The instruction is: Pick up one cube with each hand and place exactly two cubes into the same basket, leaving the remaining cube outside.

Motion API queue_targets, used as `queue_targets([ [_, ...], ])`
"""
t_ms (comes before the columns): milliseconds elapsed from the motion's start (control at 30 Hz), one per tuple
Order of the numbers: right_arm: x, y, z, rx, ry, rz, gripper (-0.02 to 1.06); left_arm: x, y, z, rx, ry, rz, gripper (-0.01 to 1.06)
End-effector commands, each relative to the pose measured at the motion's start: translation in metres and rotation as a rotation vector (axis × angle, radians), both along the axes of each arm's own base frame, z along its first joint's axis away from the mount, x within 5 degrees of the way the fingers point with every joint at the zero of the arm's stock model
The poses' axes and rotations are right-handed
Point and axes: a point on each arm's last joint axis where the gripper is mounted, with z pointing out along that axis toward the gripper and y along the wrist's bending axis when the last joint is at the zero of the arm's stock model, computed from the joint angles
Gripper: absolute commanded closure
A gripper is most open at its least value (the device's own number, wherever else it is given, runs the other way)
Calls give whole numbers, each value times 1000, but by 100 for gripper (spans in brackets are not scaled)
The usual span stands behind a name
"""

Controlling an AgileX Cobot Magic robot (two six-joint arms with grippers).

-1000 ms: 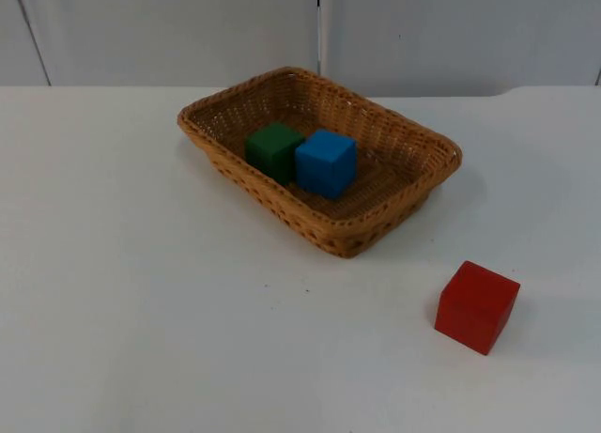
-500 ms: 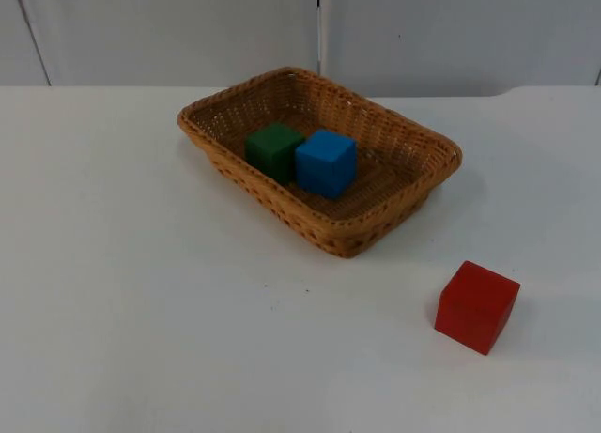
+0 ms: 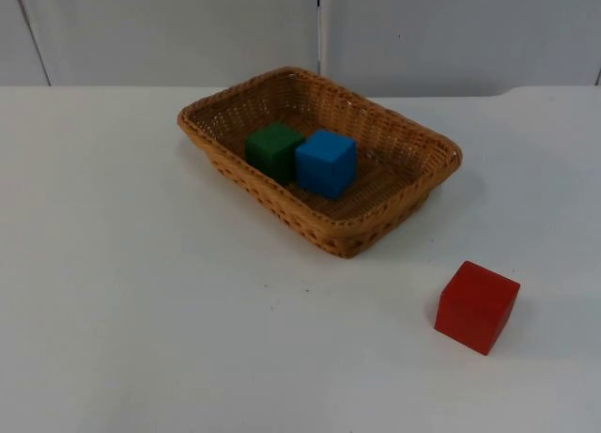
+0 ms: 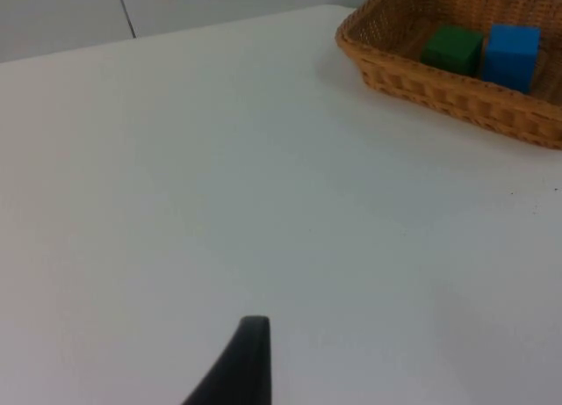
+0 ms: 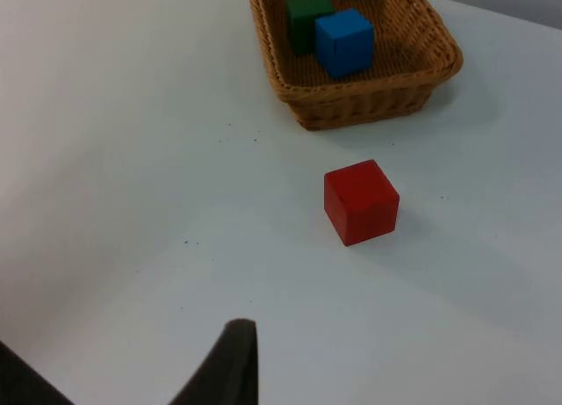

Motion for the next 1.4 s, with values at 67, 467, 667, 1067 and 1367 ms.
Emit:
queue_targets([
  [67, 0, 0, 1, 9, -10, -2, -1, 0, 0, -2, 3, 2, -4, 0],
  [467, -1, 0, 1, 16, -10, -1, -1, 0, 0, -2, 3, 2, -4, 0],
  [667, -1, 0, 1, 16, -10, -1, -1, 0, 0, -2, 3, 2, -4, 0],
  [1067, -1, 0, 1, 16, -10, -3, -1, 0, 0, -2, 3, 2, -2, 0],
  [1367, -1, 0, 1, 16, -10, -3, -1, 0, 0, -2, 3, 2, 109, 0],
])
